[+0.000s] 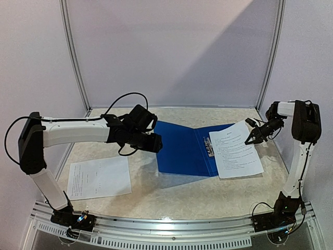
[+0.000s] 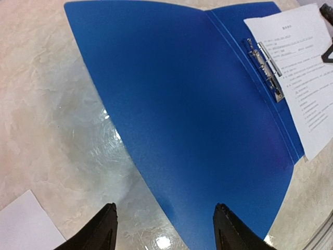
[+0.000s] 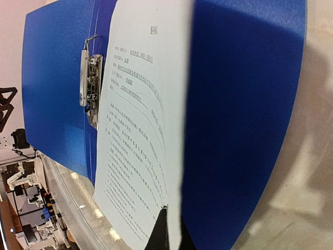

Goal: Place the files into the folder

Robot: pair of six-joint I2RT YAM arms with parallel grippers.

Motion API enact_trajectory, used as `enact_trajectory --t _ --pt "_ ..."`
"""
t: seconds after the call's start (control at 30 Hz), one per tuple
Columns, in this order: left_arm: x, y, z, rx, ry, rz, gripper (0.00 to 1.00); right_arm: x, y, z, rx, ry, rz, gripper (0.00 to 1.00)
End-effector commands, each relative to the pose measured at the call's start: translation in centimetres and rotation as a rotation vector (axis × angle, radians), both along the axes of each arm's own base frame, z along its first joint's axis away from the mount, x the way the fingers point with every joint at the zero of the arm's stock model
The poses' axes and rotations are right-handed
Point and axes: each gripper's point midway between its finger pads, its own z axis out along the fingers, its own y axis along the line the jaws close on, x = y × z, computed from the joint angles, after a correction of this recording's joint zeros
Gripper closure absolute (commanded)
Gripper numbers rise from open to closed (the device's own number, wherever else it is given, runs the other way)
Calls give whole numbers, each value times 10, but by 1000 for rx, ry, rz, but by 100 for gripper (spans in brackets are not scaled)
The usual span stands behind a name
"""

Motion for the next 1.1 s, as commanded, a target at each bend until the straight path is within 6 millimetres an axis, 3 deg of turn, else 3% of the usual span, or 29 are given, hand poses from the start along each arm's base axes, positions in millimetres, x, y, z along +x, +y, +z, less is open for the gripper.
enact_trajectory --t 0.0,0.4,0.67,1.07 --pt "1 3 -14 40 23 -6 36 11 4 -4 38 -23 11 100" --pt "0 4 -26 59 46 -7 36 -7 20 19 155 -89 130 100" --pt "-1 3 -26 54 52 -8 37 13 18 17 146 -112 95 100" --pt "-3 5 -28 64 59 -9 37 45 35 2 105 -107 103 100"
